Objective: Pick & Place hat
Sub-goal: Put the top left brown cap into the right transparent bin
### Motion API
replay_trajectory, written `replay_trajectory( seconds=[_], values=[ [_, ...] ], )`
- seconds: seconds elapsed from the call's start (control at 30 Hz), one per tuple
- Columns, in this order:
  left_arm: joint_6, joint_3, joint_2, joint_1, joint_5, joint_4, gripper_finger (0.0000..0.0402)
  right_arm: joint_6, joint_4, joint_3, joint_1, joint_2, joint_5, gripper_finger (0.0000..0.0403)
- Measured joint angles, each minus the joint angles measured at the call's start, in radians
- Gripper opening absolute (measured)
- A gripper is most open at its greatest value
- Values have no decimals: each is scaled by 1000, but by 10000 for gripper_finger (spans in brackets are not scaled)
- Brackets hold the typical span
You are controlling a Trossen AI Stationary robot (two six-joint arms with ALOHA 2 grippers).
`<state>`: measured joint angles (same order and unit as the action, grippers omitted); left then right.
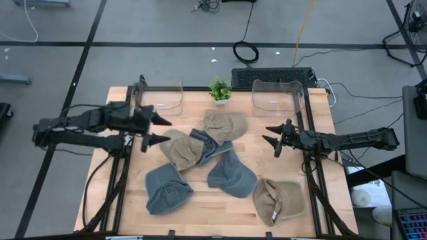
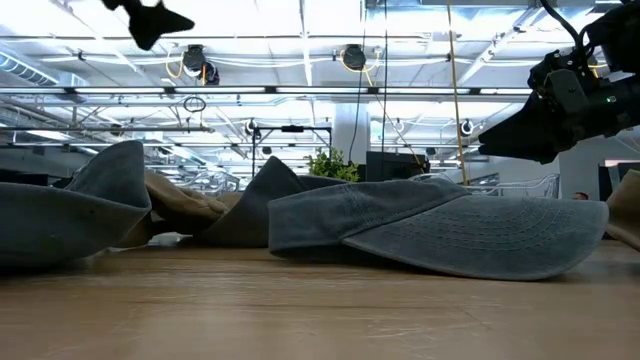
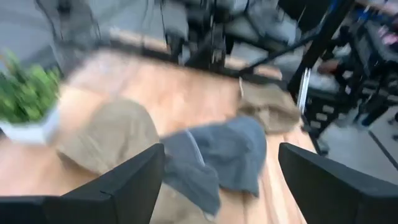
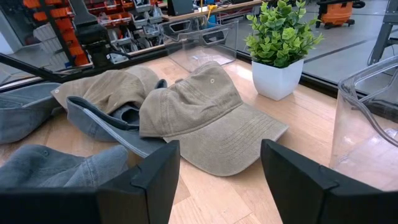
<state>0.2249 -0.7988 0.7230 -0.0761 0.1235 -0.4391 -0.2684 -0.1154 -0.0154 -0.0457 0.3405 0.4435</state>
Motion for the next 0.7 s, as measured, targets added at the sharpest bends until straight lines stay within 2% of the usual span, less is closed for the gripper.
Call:
replay_trajectory(
  seconds=[0.23,0.4,0.57,0.7],
  values=[
    [159,-148,235,86,-12,-23,319,0,0,0,0,0,0,212],
    [237,-266,358,132,-7,-119,303,0,0,0,0,0,0,212],
    [315,-390,447,173,101,-214,289,0,0,0,0,0,0,212],
    [330,-453,485,206,165,-174,280,0,0,0,0,0,0,212]
  ],
)
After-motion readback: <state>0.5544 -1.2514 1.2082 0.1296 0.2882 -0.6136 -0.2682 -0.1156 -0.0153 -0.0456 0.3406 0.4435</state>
